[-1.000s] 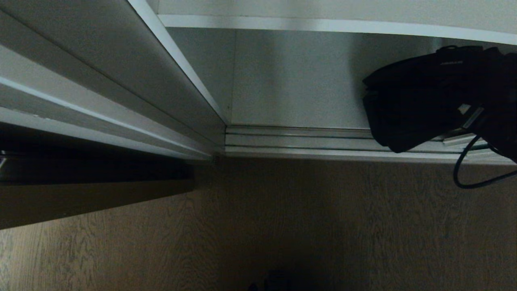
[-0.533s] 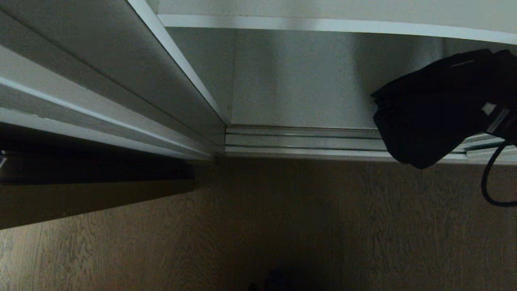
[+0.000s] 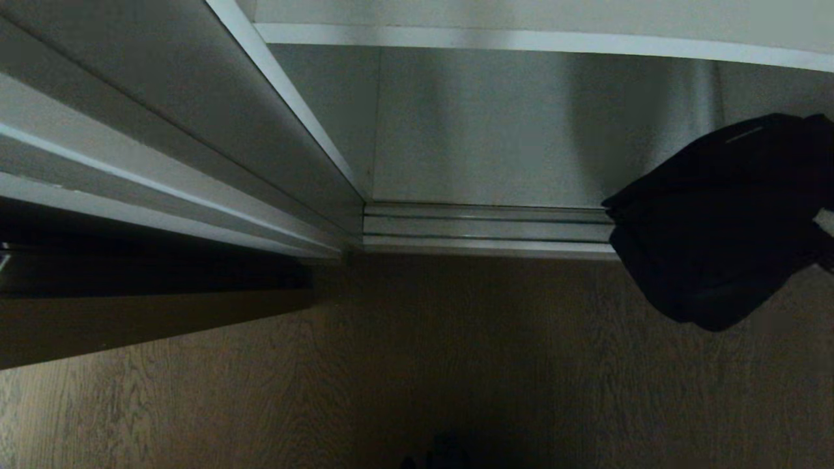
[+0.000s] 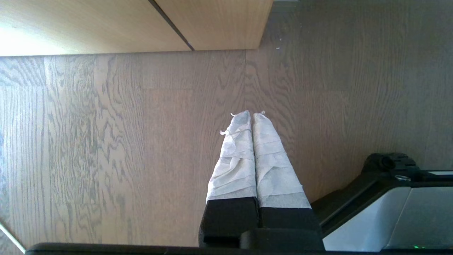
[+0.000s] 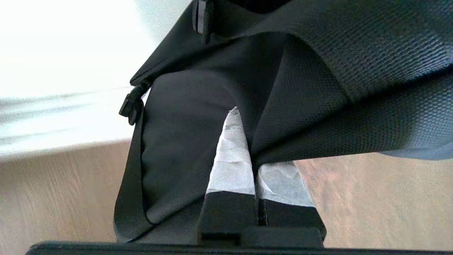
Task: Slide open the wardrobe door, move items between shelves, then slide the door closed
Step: Place the bag on the higher shelf
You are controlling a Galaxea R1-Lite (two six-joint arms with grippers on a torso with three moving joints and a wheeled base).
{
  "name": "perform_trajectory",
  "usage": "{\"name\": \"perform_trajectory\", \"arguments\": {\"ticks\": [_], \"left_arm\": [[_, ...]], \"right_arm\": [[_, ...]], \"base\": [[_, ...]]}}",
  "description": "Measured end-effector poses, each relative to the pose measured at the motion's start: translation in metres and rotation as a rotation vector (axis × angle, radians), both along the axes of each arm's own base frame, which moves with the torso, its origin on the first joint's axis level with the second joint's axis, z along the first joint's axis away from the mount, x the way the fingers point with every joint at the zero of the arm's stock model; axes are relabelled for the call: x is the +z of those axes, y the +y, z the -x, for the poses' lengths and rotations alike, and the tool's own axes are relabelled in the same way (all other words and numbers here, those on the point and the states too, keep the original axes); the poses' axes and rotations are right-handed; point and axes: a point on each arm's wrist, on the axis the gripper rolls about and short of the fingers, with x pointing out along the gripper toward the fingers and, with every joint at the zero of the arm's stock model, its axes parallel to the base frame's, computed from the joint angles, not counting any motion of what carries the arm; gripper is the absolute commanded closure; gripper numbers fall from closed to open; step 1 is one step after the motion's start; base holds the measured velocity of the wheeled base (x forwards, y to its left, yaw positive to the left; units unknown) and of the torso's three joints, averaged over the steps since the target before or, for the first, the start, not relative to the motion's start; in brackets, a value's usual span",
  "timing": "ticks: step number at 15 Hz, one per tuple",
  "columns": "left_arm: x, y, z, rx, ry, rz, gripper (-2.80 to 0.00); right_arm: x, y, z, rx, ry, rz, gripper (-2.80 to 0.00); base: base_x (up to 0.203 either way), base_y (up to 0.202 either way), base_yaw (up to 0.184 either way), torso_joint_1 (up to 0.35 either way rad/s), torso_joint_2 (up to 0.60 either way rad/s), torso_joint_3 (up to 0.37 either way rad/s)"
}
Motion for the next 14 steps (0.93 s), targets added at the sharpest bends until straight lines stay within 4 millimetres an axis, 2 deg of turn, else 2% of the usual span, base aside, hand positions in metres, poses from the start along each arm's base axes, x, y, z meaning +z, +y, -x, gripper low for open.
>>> {"name": "perform_trajectory", "arguments": {"ticks": [10, 14], "left_arm": [[0.0, 0.0, 0.0, 0.0, 0.0, 0.0, 0.0], [0.0, 0.0, 0.0, 0.0, 0.0, 0.0, 0.0]], "right_arm": [[-0.027, 0.004, 0.082, -0.114, 0.01, 0.164, 0.0], [-0.035, 0.008, 0.107, -0.112, 0.037, 0.204, 0.0]], "base": [[0.0, 0.0, 0.0, 0.0, 0.0, 0.0], [0.0, 0.0, 0.0, 0.0, 0.0, 0.0]]}}
